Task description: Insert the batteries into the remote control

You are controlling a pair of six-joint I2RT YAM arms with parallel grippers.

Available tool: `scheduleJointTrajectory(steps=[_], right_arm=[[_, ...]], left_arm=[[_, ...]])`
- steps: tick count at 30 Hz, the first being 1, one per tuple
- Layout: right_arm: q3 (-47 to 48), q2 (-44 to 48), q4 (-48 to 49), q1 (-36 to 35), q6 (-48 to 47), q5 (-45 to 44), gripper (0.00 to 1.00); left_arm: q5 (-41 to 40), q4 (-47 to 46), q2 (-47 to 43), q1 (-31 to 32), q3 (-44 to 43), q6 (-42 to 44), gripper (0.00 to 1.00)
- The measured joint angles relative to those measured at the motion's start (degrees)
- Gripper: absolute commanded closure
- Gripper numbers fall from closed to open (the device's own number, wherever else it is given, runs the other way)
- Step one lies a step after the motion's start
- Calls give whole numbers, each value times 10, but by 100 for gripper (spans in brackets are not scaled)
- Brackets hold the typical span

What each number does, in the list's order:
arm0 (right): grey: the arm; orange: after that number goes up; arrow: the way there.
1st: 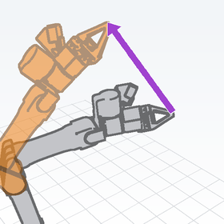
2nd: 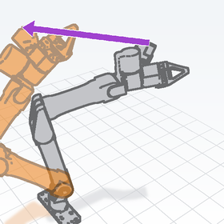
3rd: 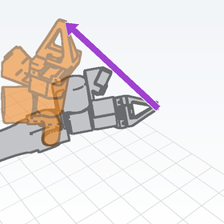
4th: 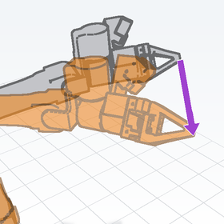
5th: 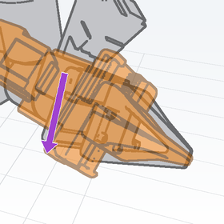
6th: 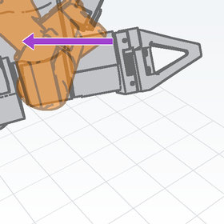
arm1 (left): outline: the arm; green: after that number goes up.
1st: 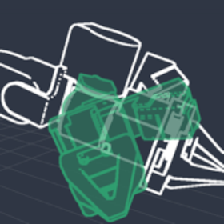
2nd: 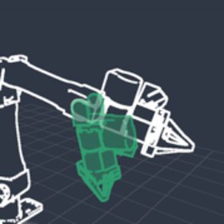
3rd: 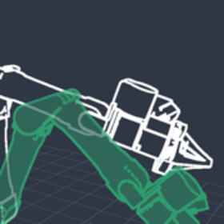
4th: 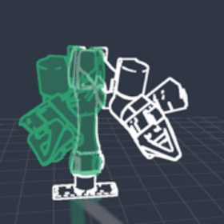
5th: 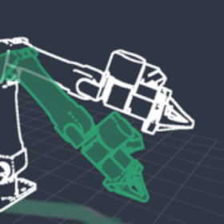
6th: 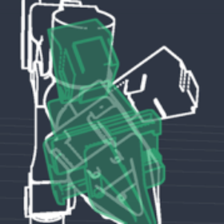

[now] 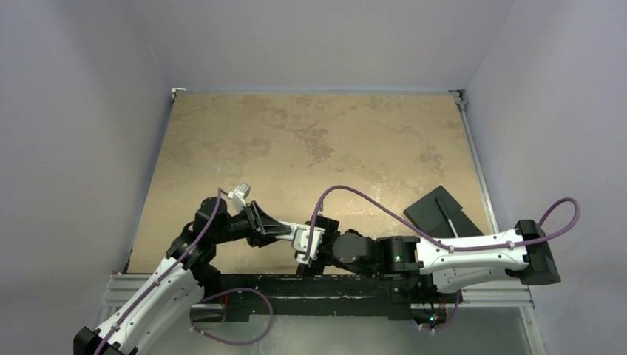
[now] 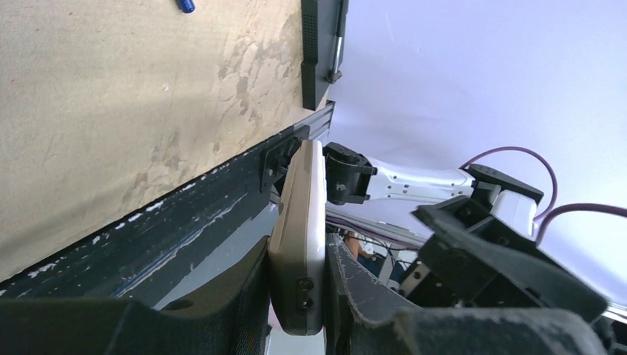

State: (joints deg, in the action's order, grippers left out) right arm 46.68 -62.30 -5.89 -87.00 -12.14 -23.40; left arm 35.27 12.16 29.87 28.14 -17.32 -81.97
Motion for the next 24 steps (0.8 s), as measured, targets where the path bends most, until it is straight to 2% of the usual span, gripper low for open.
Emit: scheduleJointTrajectory(steps=[13, 22, 24], right_arm=[[-58, -23, 43, -44, -81, -124, 16], [-66, -70, 92, -52, -128, -216, 26], [-66, -86, 102, -52, -136, -229, 32]], left_arm=[[-13, 52, 20, 0, -65, 5, 100], [-12, 52, 0, 0, -63, -9, 100], [-12, 52, -5, 0, -62, -10, 100]])
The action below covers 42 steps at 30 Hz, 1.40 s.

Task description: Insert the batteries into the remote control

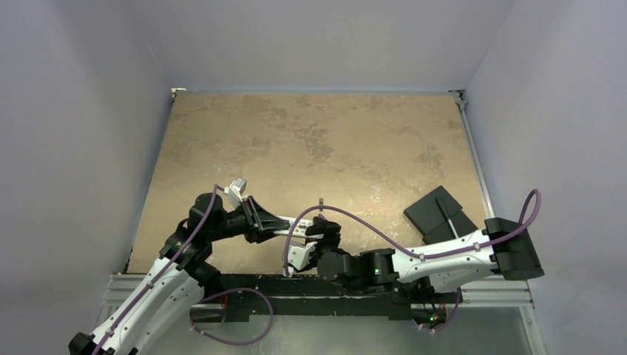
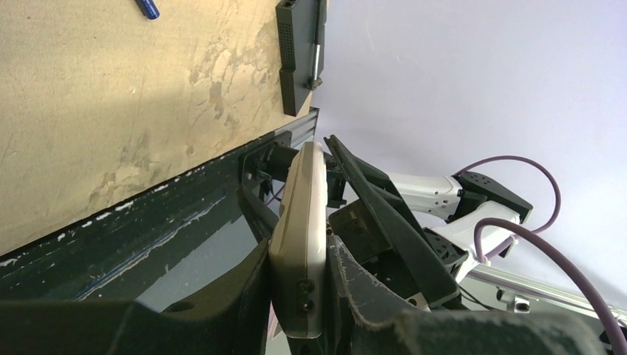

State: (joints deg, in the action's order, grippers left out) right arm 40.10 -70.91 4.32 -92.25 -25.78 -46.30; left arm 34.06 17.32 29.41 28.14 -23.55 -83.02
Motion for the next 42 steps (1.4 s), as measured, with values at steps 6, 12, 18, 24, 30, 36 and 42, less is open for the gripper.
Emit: scheduleJointTrajectory(steps=[6, 12, 18, 24, 30, 36, 42], right_arm=[[0, -13, 31, 0, -17, -27, 46], [0, -15, 38, -4, -21, -40, 87], [-1, -16, 31, -16, -51, -54, 100], [-2, -16, 38, -20, -51, -68, 100], [-2, -16, 39, -23, -45, -72, 100], [-2, -13, 37, -25, -17, -79, 100], [-2, 16, 20, -24, 19, -91, 100]], left_arm=[[0, 1, -5, 0, 0, -3, 100], [1, -1, -11, 0, 6, -12, 100], [4, -3, -10, 0, 11, -33, 97], [12, -23, -12, 0, 25, -44, 77], [13, -26, -12, 0, 25, -43, 65], [-3, -9, -5, 0, 9, -19, 44], [-27, 34, -3, 0, -32, 13, 12]])
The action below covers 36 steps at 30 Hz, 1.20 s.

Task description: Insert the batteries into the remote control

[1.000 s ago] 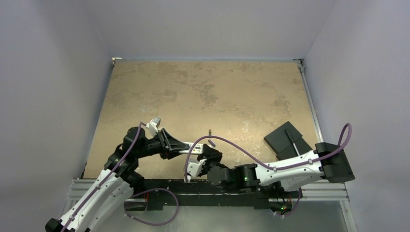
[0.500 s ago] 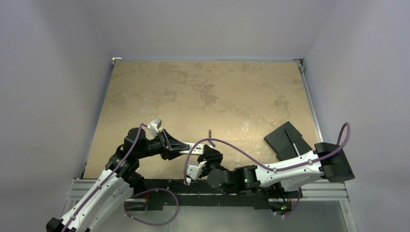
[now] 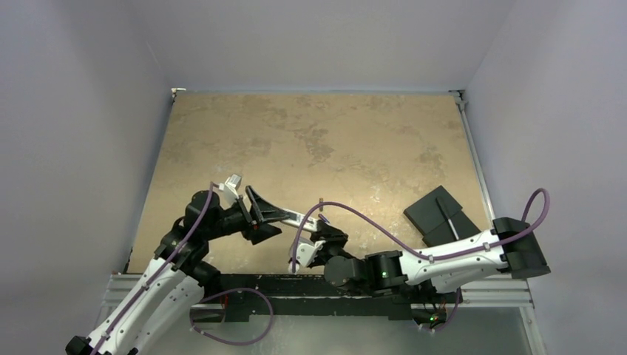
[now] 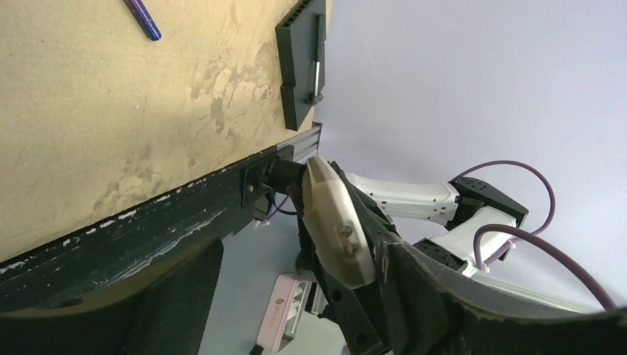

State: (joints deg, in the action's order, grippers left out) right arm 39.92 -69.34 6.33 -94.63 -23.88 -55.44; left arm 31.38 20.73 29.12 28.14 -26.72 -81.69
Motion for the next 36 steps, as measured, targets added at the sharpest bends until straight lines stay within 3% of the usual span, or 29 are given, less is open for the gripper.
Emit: scheduleJointTrajectory(steps=[3, 11, 15, 20, 22, 28, 35, 36], right_arm=[[0, 16, -26, 1, 29, -1, 100], [16, 20, -133, 2, 118, 21, 100], [20, 30, -165, 2, 162, 41, 100], [33, 53, -205, 14, 221, 84, 100], [49, 56, -223, 34, 244, 115, 100], [78, 57, -257, 116, 291, 213, 100], [80, 58, -283, 181, 317, 326, 100], [80, 58, -286, 189, 320, 341, 100]], left_arm=[[-19, 18, 0, 0, -14, 16, 2], [-62, 69, 25, 0, -58, 64, 1], [-90, 94, 31, 0, -85, 95, 4], [-110, 118, 40, 0, -98, 143, 14], [-109, 122, 59, 0, -101, 172, 19], [-70, 97, 108, 0, -88, 243, 18], [-20, 64, 107, 0, -64, 287, 15], [-14, 60, 107, 0, -64, 291, 8]])
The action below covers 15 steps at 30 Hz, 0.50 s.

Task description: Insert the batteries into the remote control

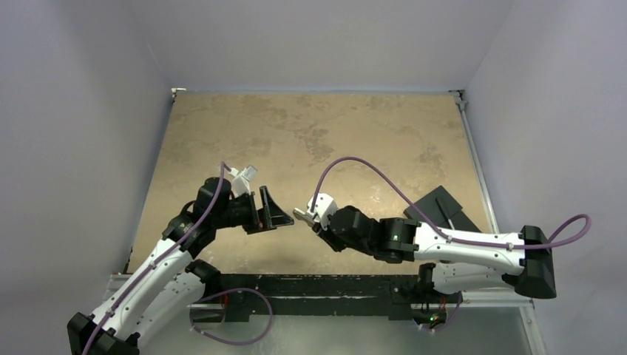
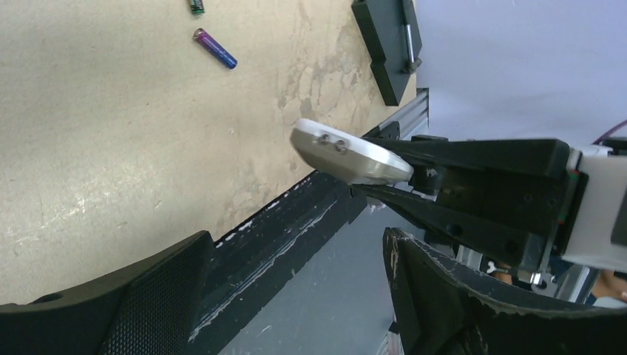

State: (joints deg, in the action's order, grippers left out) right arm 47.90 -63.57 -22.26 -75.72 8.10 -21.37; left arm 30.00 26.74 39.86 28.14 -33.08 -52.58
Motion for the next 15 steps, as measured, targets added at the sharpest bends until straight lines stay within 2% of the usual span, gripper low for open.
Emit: scheduleJointTrajectory(steps=[1, 2, 15], right_arm=[[0, 1, -2, 7, 3, 15, 100], [0, 2, -4, 13, 5, 28, 100], [0, 32, -9, 95, 34, 217, 100]], left_arm=[[7, -4, 0, 0, 0, 6, 2], [11, -7, 1, 0, 0, 12, 1], [31, -3, 7, 0, -1, 85, 2]])
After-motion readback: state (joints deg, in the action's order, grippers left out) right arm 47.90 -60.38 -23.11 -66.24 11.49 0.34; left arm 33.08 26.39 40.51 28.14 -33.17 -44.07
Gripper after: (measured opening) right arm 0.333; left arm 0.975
